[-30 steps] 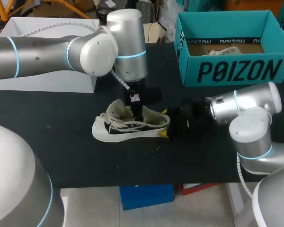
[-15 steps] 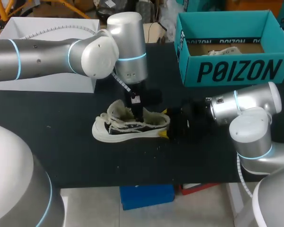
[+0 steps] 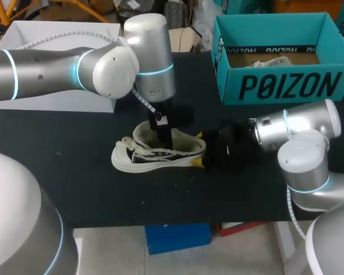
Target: Take the shoe out of the shoebox, open the shoe tongue, remove and reinsert the insole, then place the shoe into the shoebox
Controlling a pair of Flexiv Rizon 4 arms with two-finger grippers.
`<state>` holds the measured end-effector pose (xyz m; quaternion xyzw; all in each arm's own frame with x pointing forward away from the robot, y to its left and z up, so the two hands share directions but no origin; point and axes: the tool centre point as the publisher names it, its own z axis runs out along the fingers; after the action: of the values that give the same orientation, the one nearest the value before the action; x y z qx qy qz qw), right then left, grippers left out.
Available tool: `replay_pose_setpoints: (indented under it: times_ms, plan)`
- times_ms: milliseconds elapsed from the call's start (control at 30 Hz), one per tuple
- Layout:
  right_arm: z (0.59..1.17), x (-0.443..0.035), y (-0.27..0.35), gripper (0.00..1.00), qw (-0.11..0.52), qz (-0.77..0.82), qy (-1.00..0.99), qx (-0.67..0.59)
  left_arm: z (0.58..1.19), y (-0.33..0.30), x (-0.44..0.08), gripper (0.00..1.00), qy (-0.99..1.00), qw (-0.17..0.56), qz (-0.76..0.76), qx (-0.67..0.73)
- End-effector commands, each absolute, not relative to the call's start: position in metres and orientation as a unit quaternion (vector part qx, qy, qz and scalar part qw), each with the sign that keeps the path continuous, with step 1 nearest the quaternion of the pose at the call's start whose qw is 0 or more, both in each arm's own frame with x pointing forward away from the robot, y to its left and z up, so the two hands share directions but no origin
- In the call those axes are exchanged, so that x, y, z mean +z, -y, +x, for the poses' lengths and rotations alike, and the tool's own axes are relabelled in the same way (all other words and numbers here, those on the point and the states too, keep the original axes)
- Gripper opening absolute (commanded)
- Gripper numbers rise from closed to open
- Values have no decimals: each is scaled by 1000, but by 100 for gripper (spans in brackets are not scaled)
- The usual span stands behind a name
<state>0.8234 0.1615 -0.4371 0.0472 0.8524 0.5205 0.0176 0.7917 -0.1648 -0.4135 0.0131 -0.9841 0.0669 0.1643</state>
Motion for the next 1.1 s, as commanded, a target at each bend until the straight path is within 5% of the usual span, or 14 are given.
replay_pose_setpoints:
  times_ms: [33, 667, 800, 1100]
  plan:
    - [825, -439, -161, 0, 18, 48, -853, 520, 783, 164, -414, 31, 990, 132, 18, 55]
    - [825, -439, -161, 0, 18, 48, -853, 520, 789, 153, -441, 31, 992, -105, 39, -49]
    - [825, -439, -161, 0, 18, 48, -853, 520, 798, 146, -441, 23, 983, -170, 56, -43]
    - [825, -439, -161, 0, 18, 48, -853, 520, 820, 133, -432, 27, 961, -273, 50, -1]
